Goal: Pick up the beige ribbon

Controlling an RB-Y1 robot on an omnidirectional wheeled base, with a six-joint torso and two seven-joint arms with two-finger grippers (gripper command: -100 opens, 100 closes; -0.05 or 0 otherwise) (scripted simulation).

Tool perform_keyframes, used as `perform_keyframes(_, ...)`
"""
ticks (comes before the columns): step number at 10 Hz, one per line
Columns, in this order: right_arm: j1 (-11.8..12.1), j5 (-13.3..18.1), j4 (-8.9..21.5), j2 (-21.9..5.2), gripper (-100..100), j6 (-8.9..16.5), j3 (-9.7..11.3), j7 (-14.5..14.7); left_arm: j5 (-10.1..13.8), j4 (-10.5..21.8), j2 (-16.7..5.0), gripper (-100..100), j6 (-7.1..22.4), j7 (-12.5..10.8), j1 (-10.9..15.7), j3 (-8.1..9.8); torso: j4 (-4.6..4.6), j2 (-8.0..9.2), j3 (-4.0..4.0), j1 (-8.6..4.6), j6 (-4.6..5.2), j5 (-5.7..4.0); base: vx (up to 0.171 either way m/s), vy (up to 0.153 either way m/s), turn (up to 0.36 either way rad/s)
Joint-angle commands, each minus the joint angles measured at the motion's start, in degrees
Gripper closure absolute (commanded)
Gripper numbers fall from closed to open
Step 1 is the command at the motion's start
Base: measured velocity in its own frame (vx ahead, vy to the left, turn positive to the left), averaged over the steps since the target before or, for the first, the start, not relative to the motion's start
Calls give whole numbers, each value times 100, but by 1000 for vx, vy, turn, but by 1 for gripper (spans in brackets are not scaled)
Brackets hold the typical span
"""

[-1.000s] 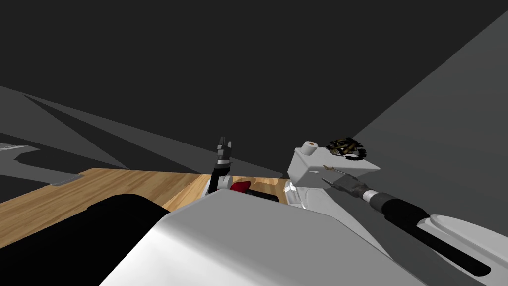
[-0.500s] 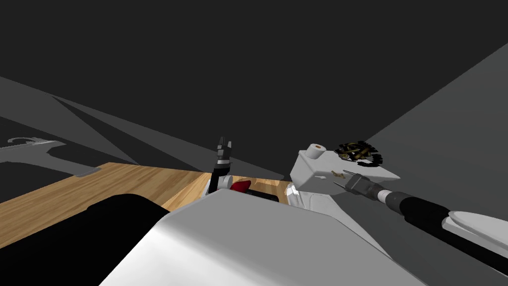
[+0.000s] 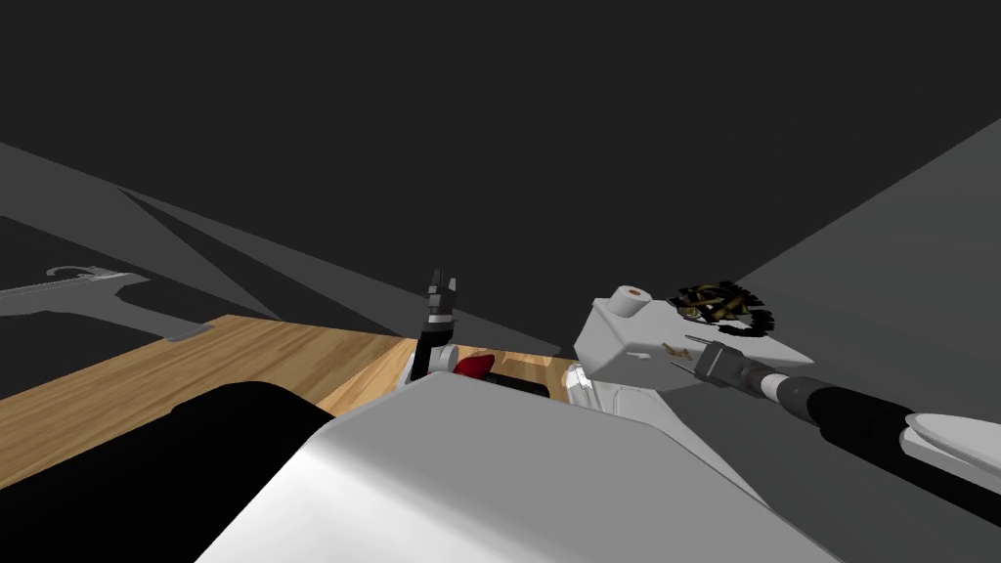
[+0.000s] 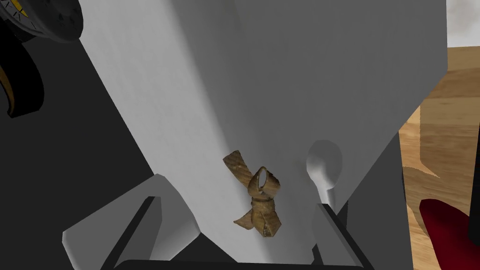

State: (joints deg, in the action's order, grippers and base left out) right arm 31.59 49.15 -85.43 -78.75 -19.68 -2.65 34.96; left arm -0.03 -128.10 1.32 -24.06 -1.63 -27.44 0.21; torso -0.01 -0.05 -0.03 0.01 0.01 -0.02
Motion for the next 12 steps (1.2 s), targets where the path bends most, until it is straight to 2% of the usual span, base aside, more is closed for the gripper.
perform_keyframes(1,0,0,0,0,0,0,0,0,0,0,0,0,0,0,0,0,0,0,0,0,0,0,0,0,0)
perform_keyframes(2,-287,-53,286,34,-100,-69,205,37,0,0,0,0,0,0,0,0,1,3,2,0,0,0,-44,5,98)
perform_keyframes(3,-304,-53,318,34,-100,-69,205,37,0,0,0,0,0,0,1,0,3,15,8,1,-4,0,-61,5,93)
perform_keyframes(4,-554,-105,552,66,-100,-138,410,74,0,0,0,0,0,0,1,0,5,23,13,0,0,0,-84,13,124)
perform_keyframes(5,-609,-105,637,66,-100,-138,410,74,0,0,0,0,0,0,2,-1,7,32,18,3,-2,0,-70,12,67)
perform_keyframes(6,-821,-158,861,99,-100,-206,615,111,0,0,0,0,0,0,1,0,8,31,19,3,1,1,-73,-1,197)
perform_keyframes(7,-913,-158,956,99,-100,-206,615,111,0,0,0,0,0,0,1,0,8,33,19,-1,2,-1,-58,-1,-31)
perform_keyframes(8,-1111,-210,1156,132,-100,-275,820,148,0,0,0,0,0,0,1,0,7,29,18,-2,2,0,-77,15,169)
perform_keyframes(9,-1217,-210,1275,132,-100,-275,820,148,0,0,0,0,0,0,1,0,8,34,20,2,2,0,-63,14,10)
perform_keyframes(10,-1455,-263,1505,164,-100,-343,1026,185,0,0,0,0,0,0,1,0,8,30,18,2,2,1,-66,16,124)
perform_keyframes(11,-1521,-263,1593,164,-100,-343,1026,185,0,0,0,0,0,0,1,-1,7,29,17,4,-2,1,-59,9,78)
perform_keyframes(12,-1781,-316,1840,197,-100,-411,1231,222,0,0,0,0,0,0,1,0,7,27,16,2,1,1,-66,9,138)
